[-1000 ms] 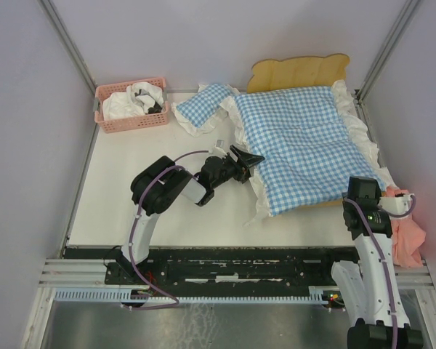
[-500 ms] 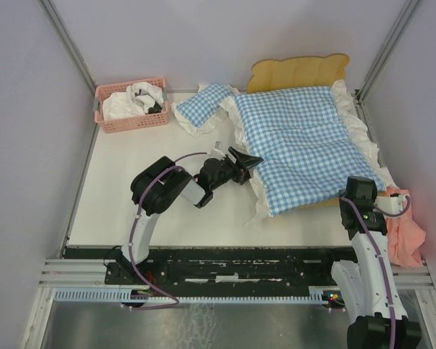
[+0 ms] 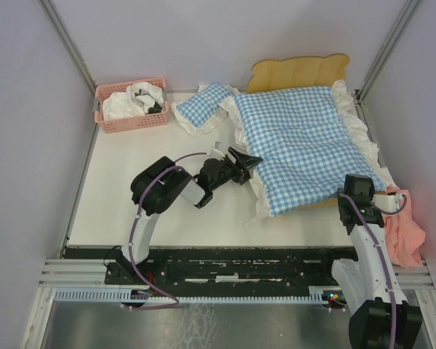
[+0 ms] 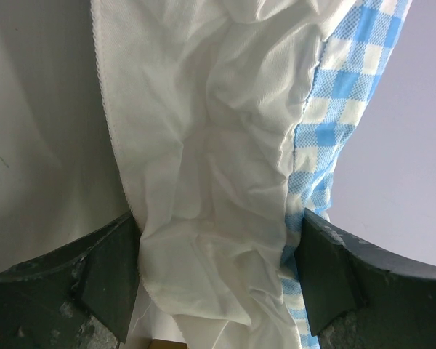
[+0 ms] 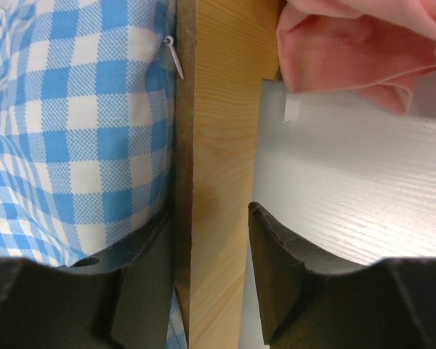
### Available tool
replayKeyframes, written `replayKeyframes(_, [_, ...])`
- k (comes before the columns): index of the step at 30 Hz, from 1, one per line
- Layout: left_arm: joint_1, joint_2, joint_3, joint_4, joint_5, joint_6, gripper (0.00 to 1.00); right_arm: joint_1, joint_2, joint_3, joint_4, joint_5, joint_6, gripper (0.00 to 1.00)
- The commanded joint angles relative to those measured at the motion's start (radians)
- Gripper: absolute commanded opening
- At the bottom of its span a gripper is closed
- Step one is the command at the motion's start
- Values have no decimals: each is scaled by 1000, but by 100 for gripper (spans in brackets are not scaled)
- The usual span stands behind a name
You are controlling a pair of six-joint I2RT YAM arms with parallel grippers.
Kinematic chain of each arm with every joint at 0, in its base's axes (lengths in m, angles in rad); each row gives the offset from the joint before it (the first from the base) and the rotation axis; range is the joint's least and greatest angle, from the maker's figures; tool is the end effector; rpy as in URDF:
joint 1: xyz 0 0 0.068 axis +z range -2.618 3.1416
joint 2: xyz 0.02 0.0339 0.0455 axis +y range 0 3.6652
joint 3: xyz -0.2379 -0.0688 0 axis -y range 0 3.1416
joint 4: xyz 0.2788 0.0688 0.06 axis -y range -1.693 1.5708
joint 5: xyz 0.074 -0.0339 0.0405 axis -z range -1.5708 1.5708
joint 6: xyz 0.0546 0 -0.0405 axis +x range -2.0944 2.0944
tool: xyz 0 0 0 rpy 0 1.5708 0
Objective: Set up the pet bed
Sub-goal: Adjust the mattress on the bed frame.
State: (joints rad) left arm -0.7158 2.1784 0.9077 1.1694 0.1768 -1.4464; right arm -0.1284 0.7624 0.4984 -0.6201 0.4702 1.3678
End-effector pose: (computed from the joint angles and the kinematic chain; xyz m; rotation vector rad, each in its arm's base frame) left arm 0.3126 -0.2846 0.0473 -0.5665 1.9309 -1.6829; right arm 0.2056 -0.0515 0.1681 1.7261 1.5675 0.0294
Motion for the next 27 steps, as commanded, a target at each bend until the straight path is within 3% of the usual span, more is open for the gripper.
replayKeyframes(1, [-12, -41, -20, 2, -18, 49, 83, -8, 37, -17, -1, 3, -40, 46])
replayKeyframes(7, [-11, -68, -55, 19, -15, 58, 83, -8, 57, -18, 45, -7, -203, 21])
replayKeyframes(13, [8, -206, -171, -58, -34, 114, 83, -7, 66, -22, 106, -73, -403, 4])
replayKeyframes(22, [6, -500, -302, -293, -129, 219, 84, -8, 71, -32, 129, -145, -600, 2])
replayKeyframes(23, [8, -626, -326, -375, -167, 266, 83, -7, 58, -40, 156, -202, -650, 2])
replayKeyframes(27, [7, -793, -239, -630, -280, 479, 84, -8, 41, -24, 156, -275, -679, 2])
